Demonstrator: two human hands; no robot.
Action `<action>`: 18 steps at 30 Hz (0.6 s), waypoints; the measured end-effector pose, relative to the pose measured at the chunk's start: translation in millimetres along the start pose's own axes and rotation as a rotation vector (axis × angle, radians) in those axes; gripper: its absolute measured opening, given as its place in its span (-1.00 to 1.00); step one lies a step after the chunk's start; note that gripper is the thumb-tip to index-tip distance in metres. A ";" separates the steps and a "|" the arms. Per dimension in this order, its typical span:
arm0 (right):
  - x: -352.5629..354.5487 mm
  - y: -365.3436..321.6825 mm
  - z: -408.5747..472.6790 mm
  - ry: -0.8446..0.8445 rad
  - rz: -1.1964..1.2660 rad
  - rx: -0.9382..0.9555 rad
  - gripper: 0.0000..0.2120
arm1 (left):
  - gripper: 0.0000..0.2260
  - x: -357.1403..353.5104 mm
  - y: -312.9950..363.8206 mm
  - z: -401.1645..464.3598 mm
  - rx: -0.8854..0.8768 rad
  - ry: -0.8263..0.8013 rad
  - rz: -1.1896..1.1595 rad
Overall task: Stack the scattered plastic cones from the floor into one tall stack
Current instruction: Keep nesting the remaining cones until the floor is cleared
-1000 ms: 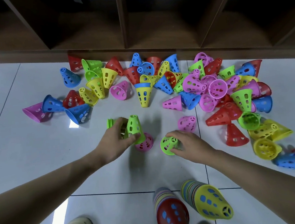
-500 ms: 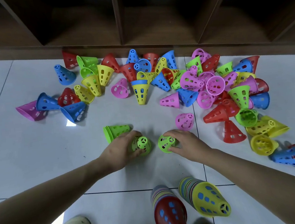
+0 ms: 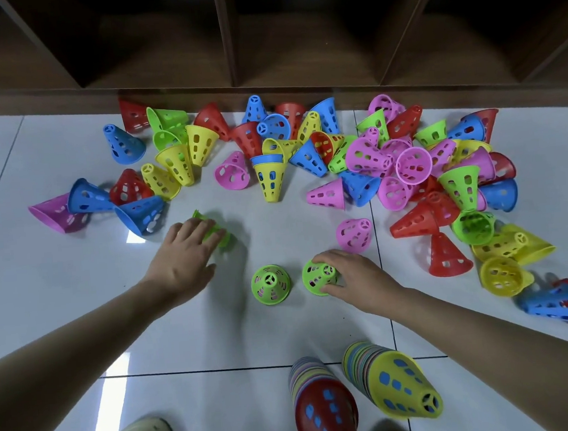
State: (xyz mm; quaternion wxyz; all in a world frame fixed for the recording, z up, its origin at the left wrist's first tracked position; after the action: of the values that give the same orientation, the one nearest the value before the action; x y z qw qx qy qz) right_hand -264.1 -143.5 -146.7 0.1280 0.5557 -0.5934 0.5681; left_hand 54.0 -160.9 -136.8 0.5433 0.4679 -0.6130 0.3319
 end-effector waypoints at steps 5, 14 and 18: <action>16.2 -9.6 -4.9 0.138 -0.089 0.105 -0.59 | -0.39 4.0 -11.6 9.0 0.048 0.021 0.102; 60.1 32.1 4.1 0.488 -0.082 -0.322 -0.43 | -0.72 7.7 -20.8 9.2 -0.002 0.058 0.162; 47.2 50.2 9.1 0.329 0.203 -0.464 -0.54 | -0.75 11.1 -20.6 8.4 0.012 0.005 0.173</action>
State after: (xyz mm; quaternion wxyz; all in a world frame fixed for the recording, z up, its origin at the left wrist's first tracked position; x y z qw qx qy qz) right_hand -316.7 -188.4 -139.3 0.2885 0.3498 -0.7313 0.5096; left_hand 70.5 -177.9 -129.6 0.5115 0.4156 -0.6477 0.3823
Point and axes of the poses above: each hand's wrist, its own z-axis towards the middle knuckle, its own x-axis out of the back of the hand, y = z × x, the point moved 4 cm from there along z, towards the middle knuckle, and after that the axes turned 6 degrees about -z, right-handed, at the moved point
